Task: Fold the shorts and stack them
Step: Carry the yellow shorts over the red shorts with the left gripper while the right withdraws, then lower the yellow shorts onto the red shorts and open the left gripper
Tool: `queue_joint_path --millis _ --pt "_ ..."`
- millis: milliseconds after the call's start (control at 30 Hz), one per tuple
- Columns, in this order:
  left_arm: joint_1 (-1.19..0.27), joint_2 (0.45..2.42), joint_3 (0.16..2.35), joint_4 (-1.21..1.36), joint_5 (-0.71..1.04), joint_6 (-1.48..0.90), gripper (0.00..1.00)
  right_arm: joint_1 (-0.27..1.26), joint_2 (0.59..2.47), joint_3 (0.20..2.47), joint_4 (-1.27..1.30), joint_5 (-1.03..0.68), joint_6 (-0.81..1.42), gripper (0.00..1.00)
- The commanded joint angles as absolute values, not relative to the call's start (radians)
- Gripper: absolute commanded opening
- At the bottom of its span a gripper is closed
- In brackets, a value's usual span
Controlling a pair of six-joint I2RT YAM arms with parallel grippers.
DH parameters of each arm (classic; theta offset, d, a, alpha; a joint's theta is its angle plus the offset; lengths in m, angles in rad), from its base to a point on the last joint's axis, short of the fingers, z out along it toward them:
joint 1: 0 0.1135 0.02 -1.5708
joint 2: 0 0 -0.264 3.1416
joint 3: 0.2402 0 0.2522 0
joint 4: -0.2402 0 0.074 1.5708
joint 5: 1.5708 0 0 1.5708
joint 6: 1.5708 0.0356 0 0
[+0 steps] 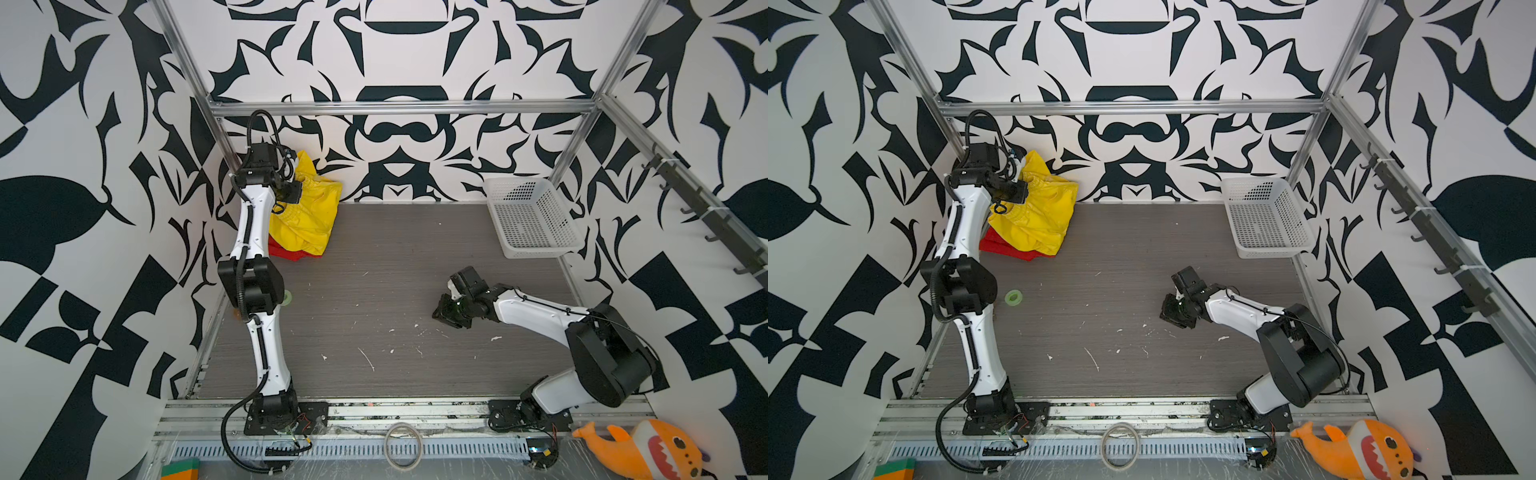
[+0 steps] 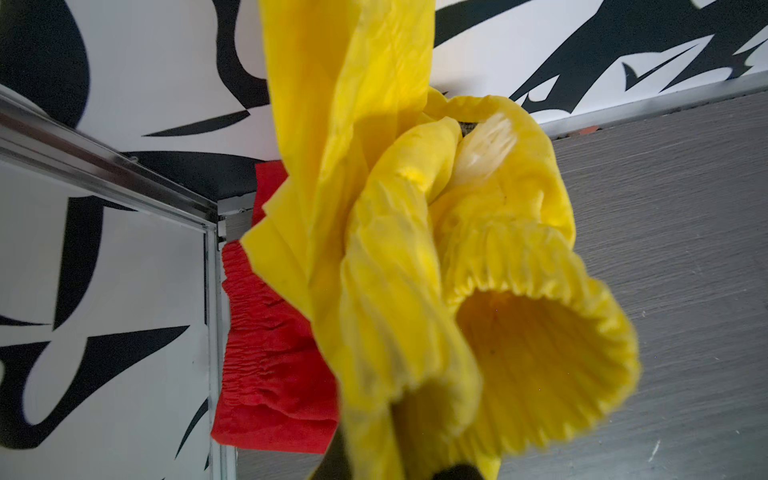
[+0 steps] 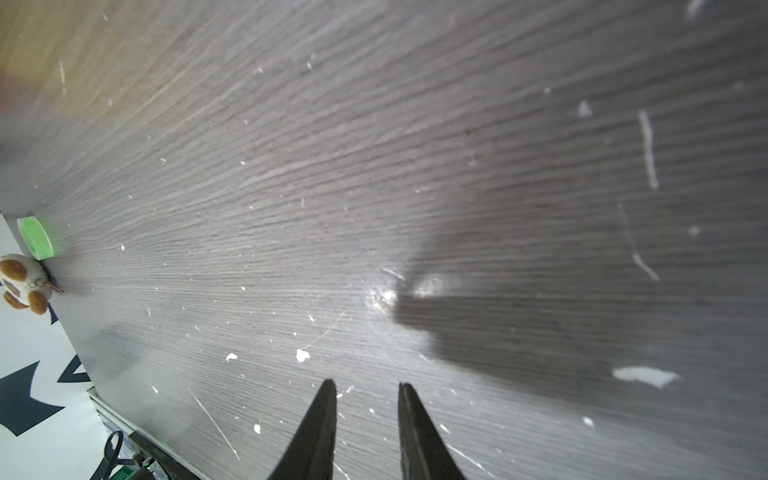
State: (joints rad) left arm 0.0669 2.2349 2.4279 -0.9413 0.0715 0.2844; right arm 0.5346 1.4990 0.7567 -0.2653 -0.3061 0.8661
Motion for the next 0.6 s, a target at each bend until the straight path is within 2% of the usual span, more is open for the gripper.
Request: queue_joint_path --millis 0,300,467,567 --pt "0.079 2.255 2.491 -0.916 0.079 0.282 0.0 0.543 1.507 0.803 -0.272 -0.29 0.873 0.3" --pt "0.121 2.317 2.498 -0.894 0.013 0.315 0.01 0.552 1.566 0.847 -0.274 -0.29 0.876 0.3" --pt "0.139 2.349 2.496 -0.859 -0.058 0.337 0.1 0.565 1.614 0.891 -0.279 -0.293 0.876 0.3" --pt "0.156 2.381 2.516 -0.853 -0.118 0.339 0.27 0.579 1.647 0.923 -0.285 -0.295 0.876 0.3"
